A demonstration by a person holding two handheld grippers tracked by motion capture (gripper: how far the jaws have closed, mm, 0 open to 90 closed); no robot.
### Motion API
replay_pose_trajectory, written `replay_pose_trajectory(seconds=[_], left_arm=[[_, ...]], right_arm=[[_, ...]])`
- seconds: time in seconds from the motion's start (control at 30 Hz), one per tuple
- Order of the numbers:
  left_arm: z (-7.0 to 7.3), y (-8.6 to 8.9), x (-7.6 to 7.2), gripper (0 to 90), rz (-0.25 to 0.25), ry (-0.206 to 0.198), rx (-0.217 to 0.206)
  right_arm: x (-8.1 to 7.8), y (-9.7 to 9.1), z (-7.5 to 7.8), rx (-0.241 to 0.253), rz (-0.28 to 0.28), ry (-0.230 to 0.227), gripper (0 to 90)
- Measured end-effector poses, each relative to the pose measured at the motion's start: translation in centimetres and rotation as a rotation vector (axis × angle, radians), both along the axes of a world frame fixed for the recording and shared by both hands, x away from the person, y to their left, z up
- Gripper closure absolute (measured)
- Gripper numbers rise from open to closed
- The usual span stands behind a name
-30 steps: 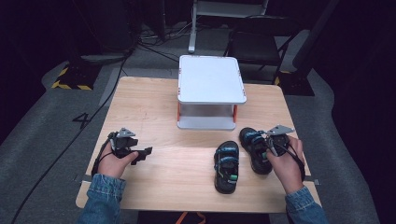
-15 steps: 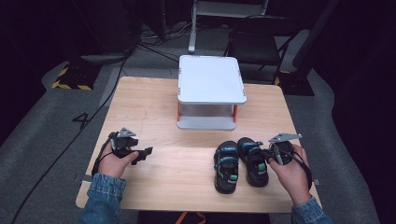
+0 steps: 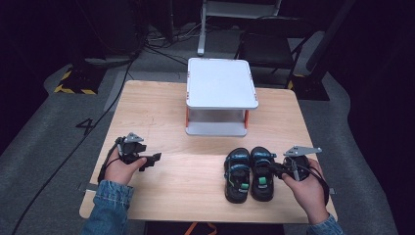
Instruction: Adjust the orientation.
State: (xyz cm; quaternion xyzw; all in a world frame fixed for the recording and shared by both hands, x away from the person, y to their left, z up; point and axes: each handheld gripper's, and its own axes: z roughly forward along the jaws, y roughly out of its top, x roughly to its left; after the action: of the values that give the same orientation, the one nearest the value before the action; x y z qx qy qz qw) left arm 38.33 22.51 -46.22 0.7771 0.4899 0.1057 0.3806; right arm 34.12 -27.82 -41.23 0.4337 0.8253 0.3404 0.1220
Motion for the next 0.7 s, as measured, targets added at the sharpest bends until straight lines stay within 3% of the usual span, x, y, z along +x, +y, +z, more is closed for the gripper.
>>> replay_pose_trajectory(seconds=[0.03,0.07,0.17,0.33,0.4,0.57,0.7], left_arm=[[0.0,-0.1,0.1,26.8,-0.005,-0.004,0.003],[-0.1,-0.2,0.3,26.8,-0.005,-0.003,0.002],[-0.2,-0.7,0.6,26.8,-0.018,0.003,0.011],[-0.2,-1.3,1.0,26.7,-0.038,-0.002,0.005],[-0.2,-1.4,1.1,26.7,-0.034,0.001,0.009],[-0.2,-1.5,1.1,26.7,-0.038,0.004,0.013],[-0.3,-1.2,0.8,26.5,-0.033,0.001,0.022]], right_arm=[[-0.2,-0.3,0.2,0.139,0.030,0.014,90.0],[-0.3,-0.4,0.4,0.171,0.036,0.022,90.0],[-0.8,-0.3,0.8,0.064,0.017,-0.031,90.0],[-1.0,-0.5,0.1,0.066,0.021,0.002,86.2],[-1.1,0.0,0.1,0.081,0.030,0.007,79.4],[-1.4,2.4,-0.3,0.156,0.063,-0.014,48.9],[-1.8,4.5,-1.0,0.052,0.071,-0.001,40.8]])
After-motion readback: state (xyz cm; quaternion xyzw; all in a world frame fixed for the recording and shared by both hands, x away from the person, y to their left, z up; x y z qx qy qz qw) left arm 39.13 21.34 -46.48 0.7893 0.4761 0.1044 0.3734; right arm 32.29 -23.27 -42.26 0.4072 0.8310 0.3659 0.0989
